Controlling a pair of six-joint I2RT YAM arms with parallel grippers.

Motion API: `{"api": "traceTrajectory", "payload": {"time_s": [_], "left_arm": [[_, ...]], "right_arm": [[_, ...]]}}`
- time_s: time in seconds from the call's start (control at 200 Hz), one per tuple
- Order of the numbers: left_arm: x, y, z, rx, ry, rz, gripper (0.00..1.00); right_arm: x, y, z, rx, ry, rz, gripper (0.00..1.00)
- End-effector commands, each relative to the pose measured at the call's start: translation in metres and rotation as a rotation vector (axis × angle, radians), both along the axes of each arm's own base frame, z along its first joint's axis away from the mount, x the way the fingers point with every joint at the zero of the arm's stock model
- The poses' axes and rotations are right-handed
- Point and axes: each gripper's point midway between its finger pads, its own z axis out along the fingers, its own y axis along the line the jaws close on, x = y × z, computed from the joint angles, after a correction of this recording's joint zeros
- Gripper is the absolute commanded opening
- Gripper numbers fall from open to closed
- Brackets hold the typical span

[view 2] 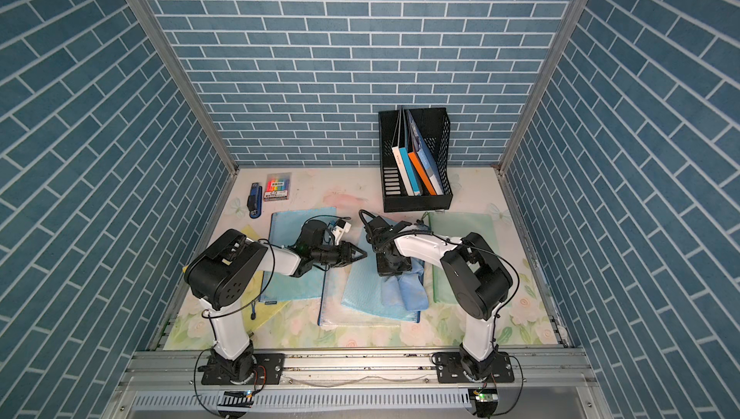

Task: Wipe the document bag
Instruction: Adjust the document bag.

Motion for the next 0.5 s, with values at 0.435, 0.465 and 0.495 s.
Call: {"api": "traceTrajectory", "payload": {"time_s": [0.435, 0.465, 0.495], "left_arm": [[-0.021, 0.031, -0.037, 0.210, 0.038, 0.036, 0.00], [-0.023, 0.035, -0.040, 0.228, 0.042, 0.037, 0.00], [-0.024, 0.040, -0.043, 0.242, 0.047, 0.041, 0.00]], "right_arm": [[0.013, 0.012, 0.072, 0.067, -0.105, 0.050, 0.00], [0.015, 0.017, 0.075, 0.083, -0.109, 0.050, 0.00], [0.015, 0.022, 0.078, 0.097, -0.114, 0.054, 0.00]]}}
